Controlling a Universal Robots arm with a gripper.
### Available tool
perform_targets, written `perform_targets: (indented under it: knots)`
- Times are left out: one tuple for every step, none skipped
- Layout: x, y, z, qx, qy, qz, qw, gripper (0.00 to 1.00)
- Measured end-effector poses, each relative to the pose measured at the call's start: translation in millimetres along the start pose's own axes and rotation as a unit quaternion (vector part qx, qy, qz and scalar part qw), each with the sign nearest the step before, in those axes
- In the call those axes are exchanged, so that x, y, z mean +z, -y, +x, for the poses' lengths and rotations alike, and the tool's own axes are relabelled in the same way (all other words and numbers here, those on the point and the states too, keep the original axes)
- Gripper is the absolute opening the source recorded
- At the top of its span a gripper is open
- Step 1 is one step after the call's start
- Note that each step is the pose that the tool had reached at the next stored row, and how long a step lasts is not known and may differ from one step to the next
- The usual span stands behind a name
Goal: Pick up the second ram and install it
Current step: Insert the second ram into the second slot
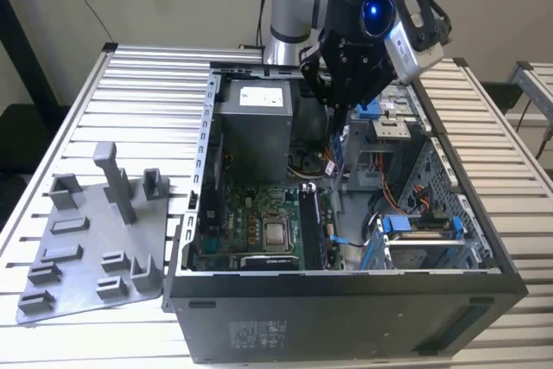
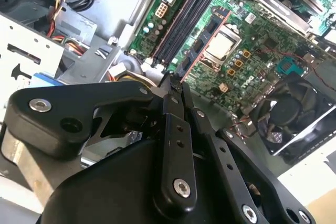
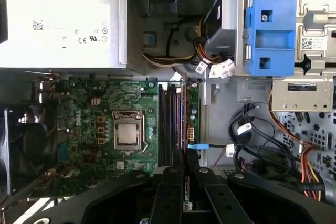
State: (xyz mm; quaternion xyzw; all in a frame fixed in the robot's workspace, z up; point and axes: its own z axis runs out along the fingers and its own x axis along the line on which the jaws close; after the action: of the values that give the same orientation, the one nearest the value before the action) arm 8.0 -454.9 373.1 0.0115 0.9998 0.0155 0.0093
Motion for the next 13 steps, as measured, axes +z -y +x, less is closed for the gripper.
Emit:
perform_targets:
  knots:
    - [1.8, 0.1, 0.0, 0.001, 0.0000, 0.0000, 1.0000, 0.14]
    - [3.6, 0.1, 0.1, 0.002, 0.0001, 0.0000, 1.0000, 0.14]
    - [5.4, 0.2, 0.1, 0.002, 0.0001, 0.0001, 1.0000, 0.14]
    - [7.3, 0.2, 0.2, 0.002, 0.0001, 0.0000, 1.0000, 0.14]
    - [9.2, 0.2, 0.2, 0.002, 0.0001, 0.0000, 1.0000, 0.14]
    - [11.0, 0.3, 0.2, 0.002, 0.0001, 0.0000, 1.0000, 0.14]
    - [12.7, 0.4, 0.3, 0.002, 0.0001, 0.0001, 1.0000, 0.14]
    - [14.6, 0.4, 0.3, 0.002, 0.0001, 0.0000, 1.0000, 0.14]
    - [16.4, 0.4, 0.3, 0.002, 0.0001, 0.0003, 1.0000, 0.14]
    - [18.2, 0.1, 0.4, 0.002, 0.0001, 0.0003, 1.0000, 0.14]
    - [20.0, -0.1, 0.5, 0.002, 0.0001, 0.0004, 1.0000, 0.14]
    - [21.2, -0.1, 0.5, 0.002, 0.0003, 0.0003, 1.0000, 0.14]
    - [21.6, -0.1, 0.5, 0.001, 0.0014, 0.0004, 1.0000, 0.14]
